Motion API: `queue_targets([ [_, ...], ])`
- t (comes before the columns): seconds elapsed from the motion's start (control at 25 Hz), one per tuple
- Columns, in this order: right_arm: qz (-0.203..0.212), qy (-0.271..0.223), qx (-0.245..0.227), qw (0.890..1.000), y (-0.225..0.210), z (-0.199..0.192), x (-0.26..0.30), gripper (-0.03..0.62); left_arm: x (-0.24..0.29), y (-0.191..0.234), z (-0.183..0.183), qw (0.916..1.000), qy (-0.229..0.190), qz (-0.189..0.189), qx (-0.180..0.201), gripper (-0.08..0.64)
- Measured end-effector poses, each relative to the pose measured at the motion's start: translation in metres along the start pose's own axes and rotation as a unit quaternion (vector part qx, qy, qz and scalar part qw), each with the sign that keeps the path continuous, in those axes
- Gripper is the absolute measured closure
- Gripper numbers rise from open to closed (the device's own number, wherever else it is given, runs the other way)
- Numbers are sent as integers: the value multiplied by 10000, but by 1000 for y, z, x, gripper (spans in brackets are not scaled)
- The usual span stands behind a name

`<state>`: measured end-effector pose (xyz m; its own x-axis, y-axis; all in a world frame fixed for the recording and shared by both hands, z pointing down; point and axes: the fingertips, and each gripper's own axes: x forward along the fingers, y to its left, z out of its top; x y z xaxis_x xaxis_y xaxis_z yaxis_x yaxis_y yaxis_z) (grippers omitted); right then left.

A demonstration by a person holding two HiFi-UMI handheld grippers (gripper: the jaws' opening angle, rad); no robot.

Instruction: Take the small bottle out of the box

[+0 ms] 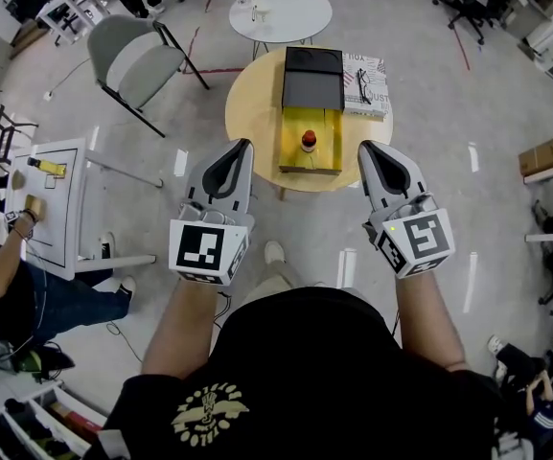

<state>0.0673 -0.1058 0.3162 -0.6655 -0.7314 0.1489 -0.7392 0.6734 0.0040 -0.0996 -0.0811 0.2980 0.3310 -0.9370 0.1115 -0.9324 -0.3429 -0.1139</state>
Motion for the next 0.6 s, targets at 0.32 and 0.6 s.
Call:
queue_targets([
  [0.32, -156, -19, -6, 9999, -4, 13, 28, 578, 18, 28, 6, 9999, -53, -87, 11, 545],
  [0.6, -286, -49, -166, 9994, 0, 24, 51, 578, 34, 59, 13, 9996, -184, -207, 50, 545],
])
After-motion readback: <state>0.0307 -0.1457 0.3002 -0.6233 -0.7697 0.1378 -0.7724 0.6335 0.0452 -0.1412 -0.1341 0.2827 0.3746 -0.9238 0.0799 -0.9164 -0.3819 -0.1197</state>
